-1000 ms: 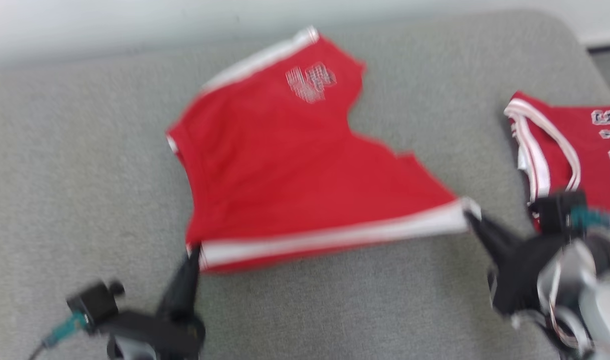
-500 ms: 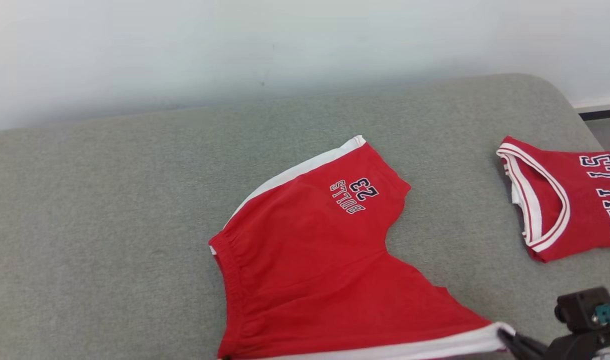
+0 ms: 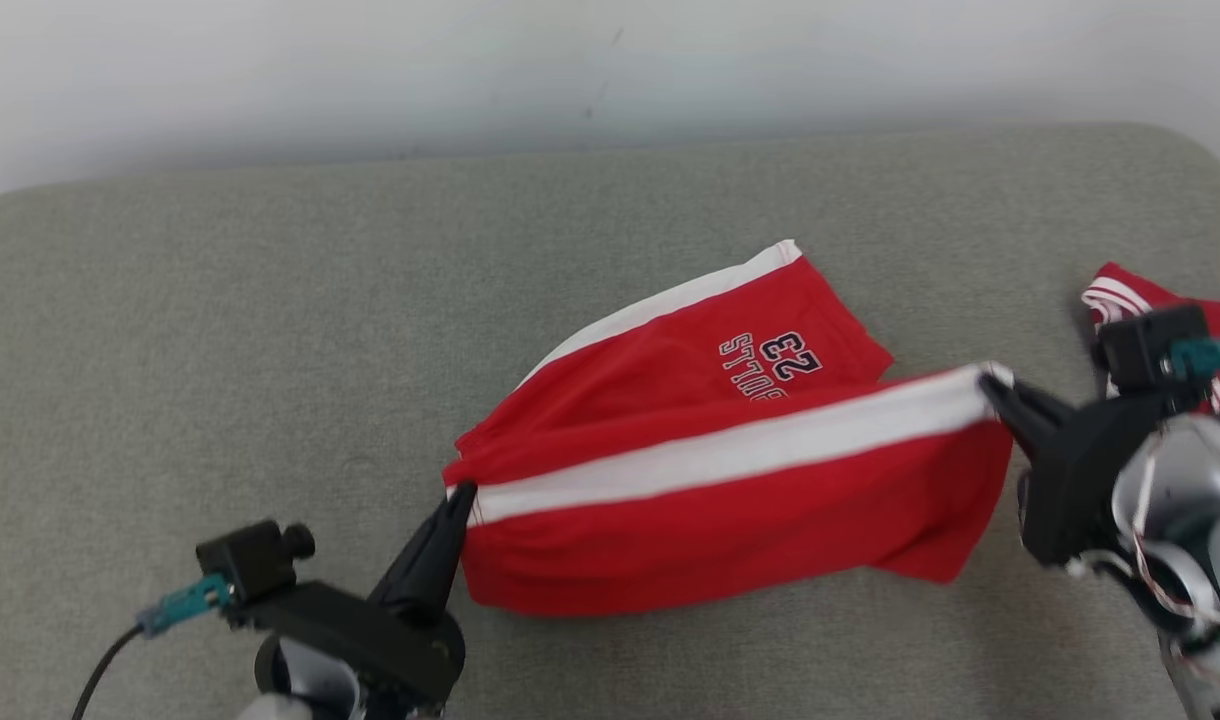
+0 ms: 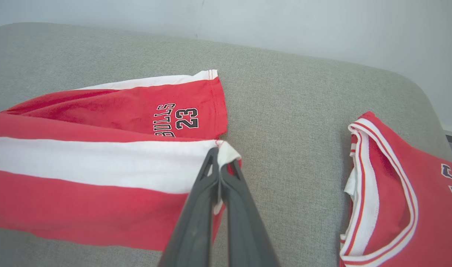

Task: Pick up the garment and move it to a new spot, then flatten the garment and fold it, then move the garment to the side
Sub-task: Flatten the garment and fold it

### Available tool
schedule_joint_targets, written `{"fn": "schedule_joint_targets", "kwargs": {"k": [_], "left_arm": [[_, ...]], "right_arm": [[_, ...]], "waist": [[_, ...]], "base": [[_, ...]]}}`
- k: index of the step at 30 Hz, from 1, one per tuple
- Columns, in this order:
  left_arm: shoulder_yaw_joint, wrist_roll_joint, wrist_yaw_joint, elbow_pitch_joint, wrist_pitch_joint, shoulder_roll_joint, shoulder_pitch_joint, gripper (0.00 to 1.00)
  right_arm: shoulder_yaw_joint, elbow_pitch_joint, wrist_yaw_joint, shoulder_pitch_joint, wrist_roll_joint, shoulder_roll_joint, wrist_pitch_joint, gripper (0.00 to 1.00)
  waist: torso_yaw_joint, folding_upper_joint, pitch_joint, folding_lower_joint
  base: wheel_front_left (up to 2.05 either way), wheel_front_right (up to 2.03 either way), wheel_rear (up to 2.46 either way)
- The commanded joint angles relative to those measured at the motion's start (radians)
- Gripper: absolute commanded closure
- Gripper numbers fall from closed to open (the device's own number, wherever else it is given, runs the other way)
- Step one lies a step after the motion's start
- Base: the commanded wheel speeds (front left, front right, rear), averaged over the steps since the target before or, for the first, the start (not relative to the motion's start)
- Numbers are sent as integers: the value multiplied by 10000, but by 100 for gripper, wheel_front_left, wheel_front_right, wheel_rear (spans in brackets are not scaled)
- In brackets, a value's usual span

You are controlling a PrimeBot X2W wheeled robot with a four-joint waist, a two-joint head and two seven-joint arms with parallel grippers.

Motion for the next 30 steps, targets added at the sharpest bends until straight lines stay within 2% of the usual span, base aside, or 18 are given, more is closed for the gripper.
{"fn": "schedule_joint_targets", "kwargs": {"k": [1, 7, 12, 18, 22, 23, 24, 25, 26, 27, 30], "left_arm": [[30, 144, 67, 246, -96, -95, -347, 100], [36, 461, 297, 1367, -505, -735, -1628, 100], [21, 716, 439, 2207, -925, -1200, -2590, 100], [69, 775, 623, 3113, -1384, -1616, -3535, 100], [31, 755, 618, 3485, -1559, -1732, -3911, 100], [7, 735, 597, 3606, -1628, -1767, -3993, 98], [8, 711, 564, 3706, -1682, -1797, -4068, 67], [14, 695, 549, 3792, -1760, -1817, -4142, 0], [35, 679, 518, 3868, -1845, -1836, -4222, 0], [25, 678, 486, 3925, -1917, -1858, -4290, 0], [0, 747, 340, 4146, -2082, -1895, -4378, 0]], "right_arm": [[178, 483, -32, -515, -65, -29, -252, 100], [1042, 2881, -32, -2664, -338, 17, -1255, 100], [1354, 4547, -32, -4158, -686, 128, -2272, 100], [1665, 6230, -32, -5580, -1126, 457, -3276, 100], [1784, 6928, -32, -6105, -1314, 613, -3684, 100], [1817, 7157, -32, -6224, -1339, 664, -3801, 100], [1867, 7359, -32, -6340, -1386, 739, -3930, 100], [1929, 7534, -32, -6458, -1410, 806, -4062, 64], [1981, 7681, -32, -6580, -1449, 836, -4223, 49], [2027, 7840, -32, -6693, -1461, 853, -4382, 0], [2248, 8212, -32, -6858, -1277, 995, -4826, 0]], "waist": [[311, -1, 325, -2], [720, -1, 886, -2], [1024, -1, 1437, -2], [1246, -1, 2030, -2], [1335, -1, 2217, -2], [1361, -1, 2253, -2], [1381, -1, 2272, -2], [1397, -1, 2282, -2], [1410, -1, 2285, -2], [1422, -1, 2281, -2], [1420, -1, 2192, -2]], "base": [[0, 0, 0], [0, 0, 0], [0, 0, 0], [0, 0, 0], [0, 0, 0], [0, 0, 0], [0, 0, 0], [0, 0, 0], [0, 0, 0], [0, 0, 0], [0, 0, 0]]}}
